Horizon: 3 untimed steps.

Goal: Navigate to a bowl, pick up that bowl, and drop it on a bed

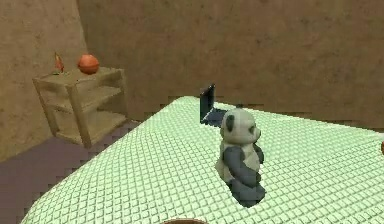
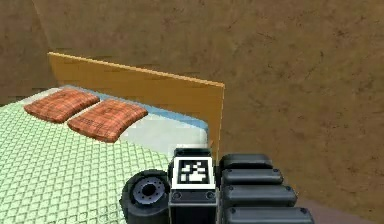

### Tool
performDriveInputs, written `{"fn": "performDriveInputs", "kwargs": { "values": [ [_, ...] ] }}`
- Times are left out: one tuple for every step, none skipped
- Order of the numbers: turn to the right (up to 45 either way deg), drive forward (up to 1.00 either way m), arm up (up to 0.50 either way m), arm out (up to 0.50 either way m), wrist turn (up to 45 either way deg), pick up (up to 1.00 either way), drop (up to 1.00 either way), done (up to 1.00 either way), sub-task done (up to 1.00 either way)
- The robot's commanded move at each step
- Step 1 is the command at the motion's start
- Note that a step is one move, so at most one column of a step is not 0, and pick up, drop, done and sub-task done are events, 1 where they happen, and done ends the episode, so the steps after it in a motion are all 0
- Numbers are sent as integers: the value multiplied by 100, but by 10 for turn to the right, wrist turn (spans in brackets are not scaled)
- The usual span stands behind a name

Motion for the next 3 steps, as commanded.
{"fn": "performDriveInputs", "kwargs": {
  "values": [
    [-300, 0, 0, 0, 0, 0, 0, 0, 0],
    [450, 0, 0, 0, 0, 0, 0, 0, 0],
    [450, 0, 0, 0, 0, 0, 0, 0, 0]
  ]
}}
